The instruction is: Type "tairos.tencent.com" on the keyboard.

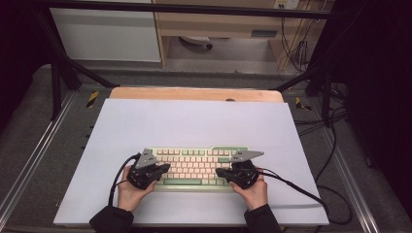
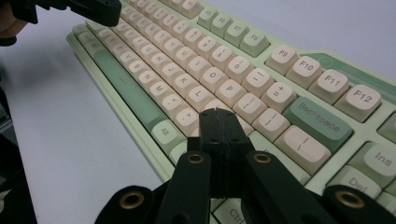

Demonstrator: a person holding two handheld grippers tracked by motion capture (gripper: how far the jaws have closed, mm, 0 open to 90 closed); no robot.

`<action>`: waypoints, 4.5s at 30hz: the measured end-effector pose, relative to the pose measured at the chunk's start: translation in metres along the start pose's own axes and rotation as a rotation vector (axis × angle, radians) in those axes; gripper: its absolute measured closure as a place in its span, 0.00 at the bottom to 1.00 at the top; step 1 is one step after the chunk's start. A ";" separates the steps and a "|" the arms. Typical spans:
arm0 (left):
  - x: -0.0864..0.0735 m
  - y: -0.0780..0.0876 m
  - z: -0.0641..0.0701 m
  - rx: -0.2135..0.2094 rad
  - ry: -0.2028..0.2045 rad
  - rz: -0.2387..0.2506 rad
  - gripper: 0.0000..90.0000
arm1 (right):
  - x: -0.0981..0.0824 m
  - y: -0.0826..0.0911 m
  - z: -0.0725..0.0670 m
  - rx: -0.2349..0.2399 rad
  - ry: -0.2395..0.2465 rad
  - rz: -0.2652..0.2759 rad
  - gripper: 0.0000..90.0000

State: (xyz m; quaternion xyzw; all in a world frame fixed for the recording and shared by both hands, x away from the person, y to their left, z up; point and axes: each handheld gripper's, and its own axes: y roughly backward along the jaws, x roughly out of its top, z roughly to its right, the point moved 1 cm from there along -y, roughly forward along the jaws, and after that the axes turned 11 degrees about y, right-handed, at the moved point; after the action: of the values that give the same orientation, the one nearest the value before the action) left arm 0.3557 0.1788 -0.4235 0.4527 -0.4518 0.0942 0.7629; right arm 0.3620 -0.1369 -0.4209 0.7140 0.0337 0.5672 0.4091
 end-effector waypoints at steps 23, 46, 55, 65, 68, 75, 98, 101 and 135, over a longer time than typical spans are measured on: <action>-0.020 0.016 -0.018 0.001 0.034 -0.004 1.00 | 0.011 -0.026 -0.010 0.039 0.017 0.002 1.00; -0.022 0.017 -0.021 -0.001 0.045 0.000 1.00 | 0.006 -0.037 -0.012 0.043 0.023 -0.029 1.00; -0.020 0.016 -0.018 -0.005 0.039 0.002 1.00 | 0.009 -0.023 -0.008 0.018 0.028 -0.006 1.00; -0.015 0.013 -0.012 -0.014 0.033 0.006 1.00 | 0.006 -0.015 -0.002 0.012 0.013 -0.003 1.00; -0.013 0.011 -0.010 -0.014 0.032 0.007 1.00 | 0.006 -0.014 -0.002 0.008 0.015 -0.002 1.00; -0.011 0.004 -0.004 -0.020 0.025 -0.001 1.00 | 0.005 -0.013 -0.002 0.006 0.019 -0.006 1.00; -0.011 -0.013 0.009 -0.031 0.000 -0.035 1.00 | 0.005 -0.013 -0.002 0.011 0.019 -0.005 1.00; -0.011 -0.012 0.009 -0.029 -0.003 -0.035 1.00 | 0.005 -0.013 -0.002 0.009 0.022 -0.004 1.00; -0.017 0.021 -0.014 -0.019 0.023 0.012 1.00 | 0.014 -0.014 0.000 -0.001 0.005 0.022 1.00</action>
State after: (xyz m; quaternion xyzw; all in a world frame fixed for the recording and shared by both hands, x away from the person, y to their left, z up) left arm 0.3426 0.2068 -0.4267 0.4415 -0.4464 0.0995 0.7719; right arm 0.3725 -0.1204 -0.4191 0.7125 0.0265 0.5736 0.4032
